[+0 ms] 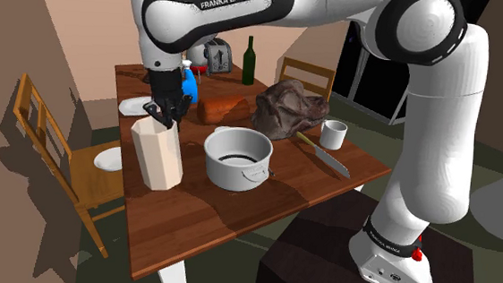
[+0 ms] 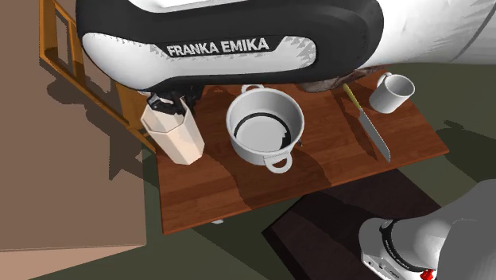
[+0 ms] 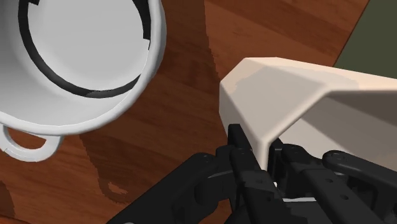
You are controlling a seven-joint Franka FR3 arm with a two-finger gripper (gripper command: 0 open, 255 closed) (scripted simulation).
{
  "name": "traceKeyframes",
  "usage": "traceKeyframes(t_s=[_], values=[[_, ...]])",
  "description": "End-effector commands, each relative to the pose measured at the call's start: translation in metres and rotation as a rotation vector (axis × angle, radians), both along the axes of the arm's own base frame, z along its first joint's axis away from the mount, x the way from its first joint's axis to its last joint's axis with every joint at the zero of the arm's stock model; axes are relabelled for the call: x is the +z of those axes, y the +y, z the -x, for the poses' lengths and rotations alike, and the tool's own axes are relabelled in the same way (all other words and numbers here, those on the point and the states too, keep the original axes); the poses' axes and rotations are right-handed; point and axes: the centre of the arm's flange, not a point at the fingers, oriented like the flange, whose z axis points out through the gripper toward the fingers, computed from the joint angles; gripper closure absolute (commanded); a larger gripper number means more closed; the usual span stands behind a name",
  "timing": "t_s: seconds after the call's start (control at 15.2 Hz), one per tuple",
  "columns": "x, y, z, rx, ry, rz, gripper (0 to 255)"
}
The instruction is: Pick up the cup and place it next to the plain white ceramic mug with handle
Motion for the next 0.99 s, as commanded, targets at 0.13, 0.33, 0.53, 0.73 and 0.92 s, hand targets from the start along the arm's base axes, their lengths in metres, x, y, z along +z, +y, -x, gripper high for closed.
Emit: traceKeyframes(t_s=[0.13,0.33,0.53,0.73,0.92], values=[[0.021,0.000,0.000,0.000,0.000,0.000,255],[0.037,0.000,0.000,0.000,0.000,0.000,255],[0.053,0.000,0.000,0.000,0.000,0.000,255],[0.069,0.000,0.000,0.000,0.000,0.000,255],[0.085,0.000,0.000,0.000,0.000,0.000,255]])
